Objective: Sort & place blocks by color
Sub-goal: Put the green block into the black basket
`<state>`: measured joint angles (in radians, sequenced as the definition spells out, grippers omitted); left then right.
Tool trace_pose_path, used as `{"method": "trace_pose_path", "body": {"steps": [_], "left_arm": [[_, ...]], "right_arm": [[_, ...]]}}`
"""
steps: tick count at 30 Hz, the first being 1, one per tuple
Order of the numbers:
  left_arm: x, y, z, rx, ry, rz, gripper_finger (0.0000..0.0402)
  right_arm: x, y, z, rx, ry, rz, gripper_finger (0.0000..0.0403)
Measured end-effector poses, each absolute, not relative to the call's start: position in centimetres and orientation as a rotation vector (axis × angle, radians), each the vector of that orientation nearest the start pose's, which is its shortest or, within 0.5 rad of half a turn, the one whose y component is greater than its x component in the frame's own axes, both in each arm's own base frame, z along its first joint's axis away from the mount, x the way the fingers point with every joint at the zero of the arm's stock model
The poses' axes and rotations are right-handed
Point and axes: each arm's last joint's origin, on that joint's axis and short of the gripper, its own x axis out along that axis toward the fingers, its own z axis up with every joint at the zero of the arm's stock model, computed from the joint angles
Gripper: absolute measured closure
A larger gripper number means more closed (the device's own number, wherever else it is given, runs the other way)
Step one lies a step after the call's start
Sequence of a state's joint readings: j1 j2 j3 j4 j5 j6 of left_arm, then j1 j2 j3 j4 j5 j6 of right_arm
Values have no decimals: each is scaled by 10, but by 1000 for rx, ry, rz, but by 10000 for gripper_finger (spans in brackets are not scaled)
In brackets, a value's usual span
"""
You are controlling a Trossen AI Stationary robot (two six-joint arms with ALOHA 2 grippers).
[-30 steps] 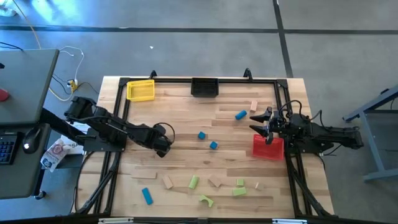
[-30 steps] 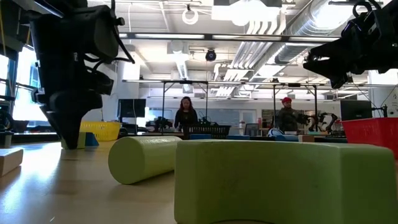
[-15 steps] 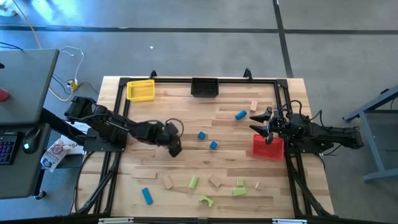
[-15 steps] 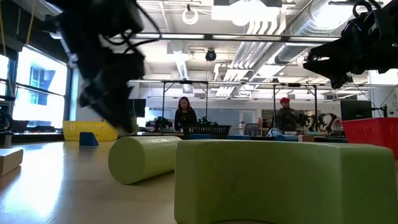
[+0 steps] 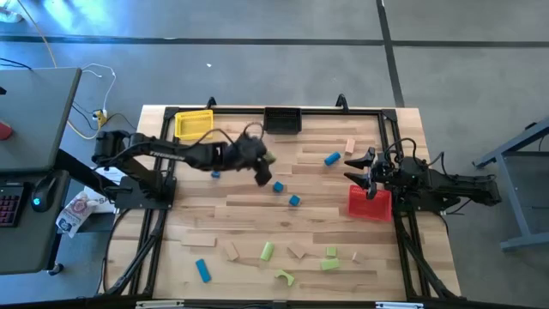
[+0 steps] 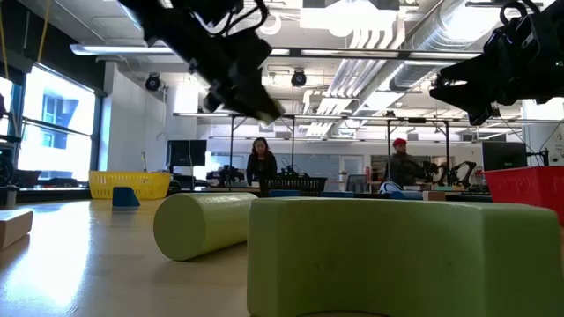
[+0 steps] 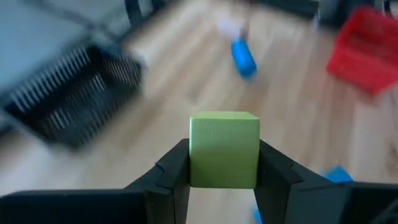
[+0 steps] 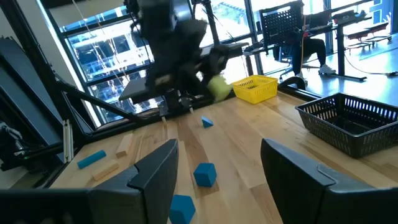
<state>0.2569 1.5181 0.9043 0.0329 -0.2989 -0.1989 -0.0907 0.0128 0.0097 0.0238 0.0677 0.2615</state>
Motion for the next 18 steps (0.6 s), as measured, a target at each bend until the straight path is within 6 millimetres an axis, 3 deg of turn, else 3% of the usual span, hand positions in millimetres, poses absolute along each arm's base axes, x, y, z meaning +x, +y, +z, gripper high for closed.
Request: {"method": "trace_pose_path", "body": {"steps": [9,14,18], "left_arm": [[300,151,255,180,287,736,290],[283,184,262,215,246,843,289],[271,201,258,196,276,825,289]], "right_arm": [[97,-11,168,261,-41,-155,187],[97,-11,168,261,-42,-155,187],[97,-11,168,261,-41,-154,187]]}}
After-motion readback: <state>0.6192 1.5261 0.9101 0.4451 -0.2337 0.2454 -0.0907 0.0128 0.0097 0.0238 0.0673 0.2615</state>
